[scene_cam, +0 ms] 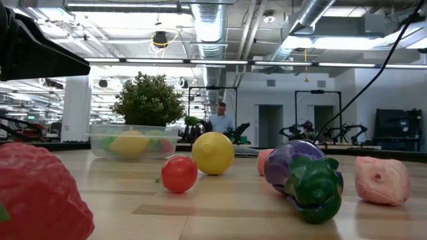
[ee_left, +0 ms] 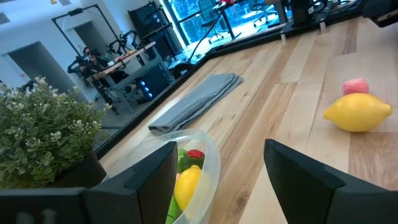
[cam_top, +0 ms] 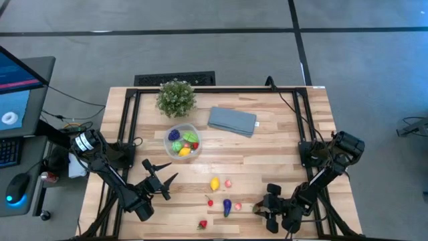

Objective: Pick and placing Produce into tupperware
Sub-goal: Put the right strawberry into the transparent bin

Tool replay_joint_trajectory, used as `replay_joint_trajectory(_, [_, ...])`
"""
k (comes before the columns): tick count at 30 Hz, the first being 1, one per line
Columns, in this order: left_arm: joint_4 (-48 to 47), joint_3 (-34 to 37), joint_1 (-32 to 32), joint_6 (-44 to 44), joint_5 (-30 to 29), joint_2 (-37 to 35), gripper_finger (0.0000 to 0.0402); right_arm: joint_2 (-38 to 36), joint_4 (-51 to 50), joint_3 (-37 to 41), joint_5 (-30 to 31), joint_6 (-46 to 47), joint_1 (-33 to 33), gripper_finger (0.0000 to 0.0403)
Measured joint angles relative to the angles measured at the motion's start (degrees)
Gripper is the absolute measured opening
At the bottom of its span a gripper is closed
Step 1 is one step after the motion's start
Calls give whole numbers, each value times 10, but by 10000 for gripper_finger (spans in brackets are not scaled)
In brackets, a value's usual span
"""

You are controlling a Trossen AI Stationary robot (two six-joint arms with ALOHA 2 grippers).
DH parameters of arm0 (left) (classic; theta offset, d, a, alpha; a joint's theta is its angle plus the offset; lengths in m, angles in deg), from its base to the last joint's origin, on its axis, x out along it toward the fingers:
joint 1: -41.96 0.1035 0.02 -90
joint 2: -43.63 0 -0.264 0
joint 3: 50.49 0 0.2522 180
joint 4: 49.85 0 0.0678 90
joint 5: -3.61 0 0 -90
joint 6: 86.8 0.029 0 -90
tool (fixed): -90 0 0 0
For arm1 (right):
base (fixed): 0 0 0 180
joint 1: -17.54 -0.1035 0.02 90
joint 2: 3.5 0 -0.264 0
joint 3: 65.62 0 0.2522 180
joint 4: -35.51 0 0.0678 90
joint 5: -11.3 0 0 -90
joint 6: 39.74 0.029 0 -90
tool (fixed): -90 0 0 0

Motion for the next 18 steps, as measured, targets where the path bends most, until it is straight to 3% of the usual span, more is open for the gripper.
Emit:
replay_joint_trajectory(8, [0,0,0,0,0,0,231,0,0,0,0,0,0,187])
replay_joint_trajectory(18, [0,0,0,0,0,0,231,0,0,0,1,0,0,170])
